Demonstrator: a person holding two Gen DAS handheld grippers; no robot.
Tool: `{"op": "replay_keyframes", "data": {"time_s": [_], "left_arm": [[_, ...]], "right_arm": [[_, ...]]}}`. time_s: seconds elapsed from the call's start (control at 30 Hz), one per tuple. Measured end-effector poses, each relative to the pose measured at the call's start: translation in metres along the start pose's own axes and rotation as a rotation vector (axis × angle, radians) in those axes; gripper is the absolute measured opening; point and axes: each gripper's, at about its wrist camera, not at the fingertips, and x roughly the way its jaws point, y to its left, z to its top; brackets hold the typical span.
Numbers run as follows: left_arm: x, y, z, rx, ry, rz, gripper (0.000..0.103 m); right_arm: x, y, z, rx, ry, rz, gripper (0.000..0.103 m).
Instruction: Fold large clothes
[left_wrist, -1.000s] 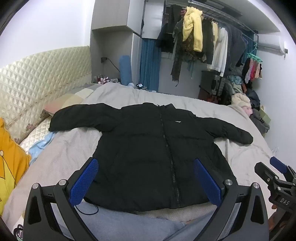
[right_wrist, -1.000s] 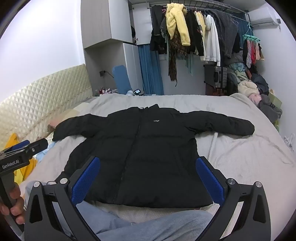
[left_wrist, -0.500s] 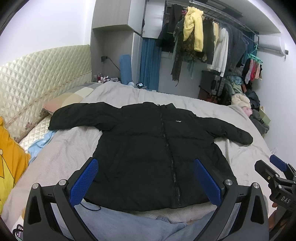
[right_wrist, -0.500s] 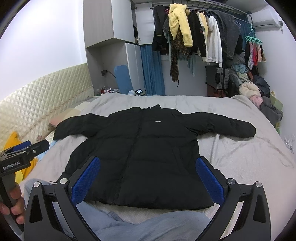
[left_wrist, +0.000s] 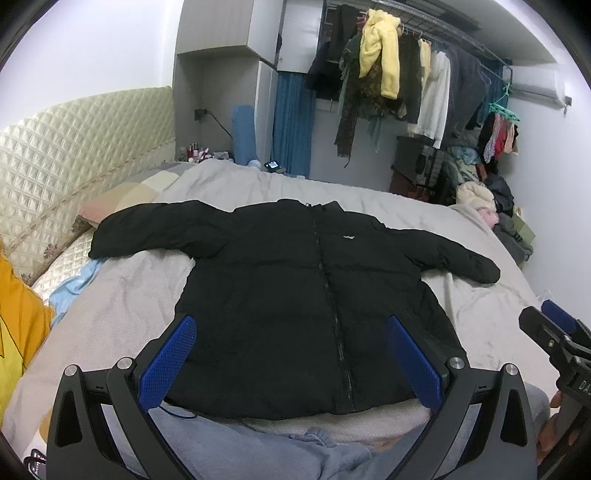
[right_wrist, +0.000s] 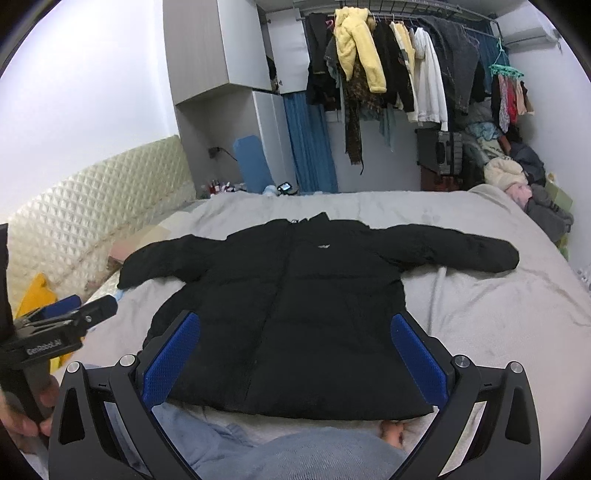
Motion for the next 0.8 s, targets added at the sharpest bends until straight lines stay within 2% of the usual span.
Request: {"op": "replay_keyframes", "data": {"time_s": [0.3,0.8], "left_arm": [[0.000,0.004,-0.003,0.013,0.012,-0.025,0.103],[0.011,0.009,0.003,-0.024,0.012,-0.024,0.103]], "right_arm": [[-0.002,-0.004,-0.002,0.010,0.008,-0.043,0.103],[0.018,-0.004,0.001,-0.005,0.039,-0.025,0.103]]}}
